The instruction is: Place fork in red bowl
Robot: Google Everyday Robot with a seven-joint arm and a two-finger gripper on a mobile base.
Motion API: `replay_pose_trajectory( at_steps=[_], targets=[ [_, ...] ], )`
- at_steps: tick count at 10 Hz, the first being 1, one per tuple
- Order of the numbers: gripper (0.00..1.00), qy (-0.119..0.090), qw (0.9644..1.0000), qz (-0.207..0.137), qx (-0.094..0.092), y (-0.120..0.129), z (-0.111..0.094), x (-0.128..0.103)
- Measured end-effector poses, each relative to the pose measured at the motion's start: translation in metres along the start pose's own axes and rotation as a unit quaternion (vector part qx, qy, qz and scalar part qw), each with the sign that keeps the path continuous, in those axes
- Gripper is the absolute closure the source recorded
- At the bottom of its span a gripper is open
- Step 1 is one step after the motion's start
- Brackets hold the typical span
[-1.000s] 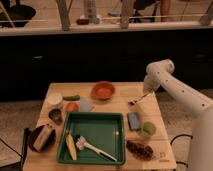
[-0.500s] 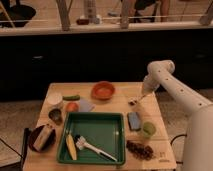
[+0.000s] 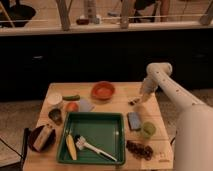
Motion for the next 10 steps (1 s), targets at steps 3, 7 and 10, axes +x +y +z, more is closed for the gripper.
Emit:
replay_pose_trajectory(
  at_steps=[3,7,10],
  targets=[
    [0.2,-0.003,0.9999,-0.005,-0.015,0.001,0.017,-0.002],
    [0.38,-0.013,0.9994,-0.021,-0.026,0.004,0.034,-0.008],
    [0.69,-0.02,0.9991,-0.022,-0.029,0.006,0.037,-0.007]
  ],
)
